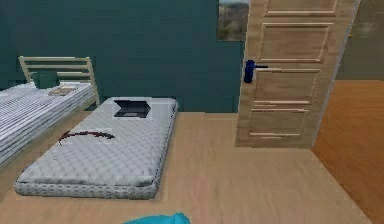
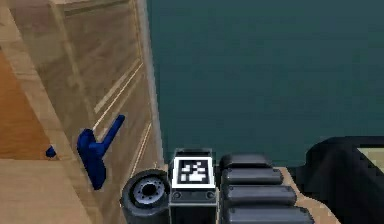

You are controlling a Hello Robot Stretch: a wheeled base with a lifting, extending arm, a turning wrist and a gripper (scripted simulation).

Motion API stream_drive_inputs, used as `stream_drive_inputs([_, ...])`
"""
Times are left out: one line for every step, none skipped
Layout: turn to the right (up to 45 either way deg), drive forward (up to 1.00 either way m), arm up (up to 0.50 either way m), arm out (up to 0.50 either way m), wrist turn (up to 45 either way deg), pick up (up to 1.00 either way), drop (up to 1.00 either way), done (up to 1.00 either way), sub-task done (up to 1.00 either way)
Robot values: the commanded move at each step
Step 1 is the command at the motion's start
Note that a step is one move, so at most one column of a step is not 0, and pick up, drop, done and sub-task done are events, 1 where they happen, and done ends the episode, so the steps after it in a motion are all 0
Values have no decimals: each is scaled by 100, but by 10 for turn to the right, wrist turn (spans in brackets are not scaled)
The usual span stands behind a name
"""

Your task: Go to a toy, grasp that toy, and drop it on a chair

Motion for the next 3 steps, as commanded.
stream_drive_inputs([30,0,0,0,0,0,0,0,0])
stream_drive_inputs([0,65,0,0,0,0,0,0,0])
stream_drive_inputs([450,0,0,0,0,0,0,0,0])
